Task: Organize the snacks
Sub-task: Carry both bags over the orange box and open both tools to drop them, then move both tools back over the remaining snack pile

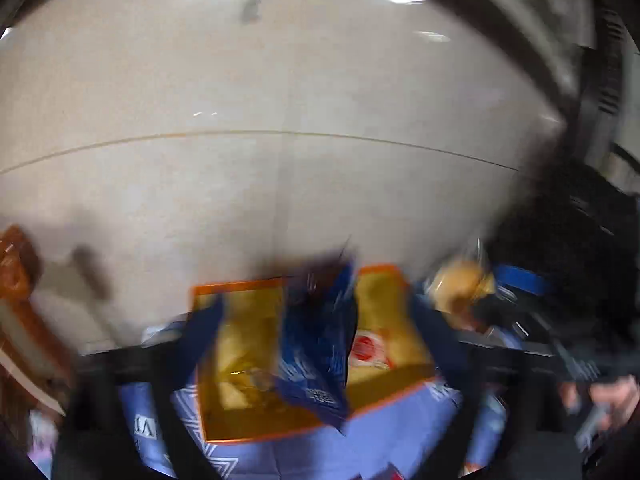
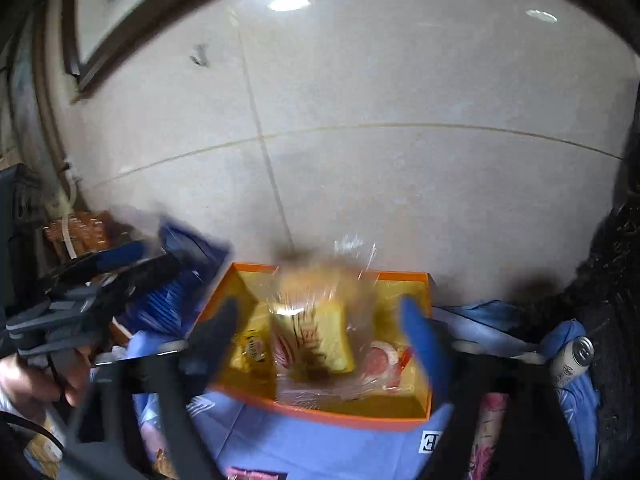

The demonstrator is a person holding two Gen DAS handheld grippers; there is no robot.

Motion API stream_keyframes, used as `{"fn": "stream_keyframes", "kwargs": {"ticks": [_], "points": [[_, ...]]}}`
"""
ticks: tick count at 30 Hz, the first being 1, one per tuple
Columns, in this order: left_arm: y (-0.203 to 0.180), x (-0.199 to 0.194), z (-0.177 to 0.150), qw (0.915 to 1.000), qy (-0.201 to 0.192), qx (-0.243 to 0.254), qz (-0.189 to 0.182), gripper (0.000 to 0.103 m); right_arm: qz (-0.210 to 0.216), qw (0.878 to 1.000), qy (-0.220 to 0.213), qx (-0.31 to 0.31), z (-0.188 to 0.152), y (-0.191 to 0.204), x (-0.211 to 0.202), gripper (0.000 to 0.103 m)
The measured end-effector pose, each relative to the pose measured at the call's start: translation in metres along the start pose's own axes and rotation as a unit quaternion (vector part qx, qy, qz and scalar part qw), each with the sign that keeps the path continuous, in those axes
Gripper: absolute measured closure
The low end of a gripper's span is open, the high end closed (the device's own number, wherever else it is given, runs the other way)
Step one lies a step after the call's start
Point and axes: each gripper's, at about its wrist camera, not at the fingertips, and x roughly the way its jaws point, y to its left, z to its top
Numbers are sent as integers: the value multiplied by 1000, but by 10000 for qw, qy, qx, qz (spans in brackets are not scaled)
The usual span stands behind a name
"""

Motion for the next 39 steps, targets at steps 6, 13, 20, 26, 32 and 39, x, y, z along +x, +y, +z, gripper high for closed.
{"fn": "stream_keyframes", "kwargs": {"ticks": [6,13,20,26,32,39], "points": [[-5,1,-16,9992,122,74,360,4,89,9997,49,240,-22,1,-10,3],[-14,-23,-60,9963,534,131,663,4,618,9939,564,714,-76,6,-38,3],[-41,-82,-104,9946,578,328,800,4,514,9936,694,727,-134,22,-94,3],[-48,-124,-146,9946,637,243,787,4,521,9933,774,677,-183,26,-149,3],[-48,-153,-221,9949,827,35,580,4,-107,9935,1083,344,-248,20,-182,3],[-44,-181,-304,9912,1248,28,452,4,-272,9798,1929,448,-308,14,-169,3]]}}
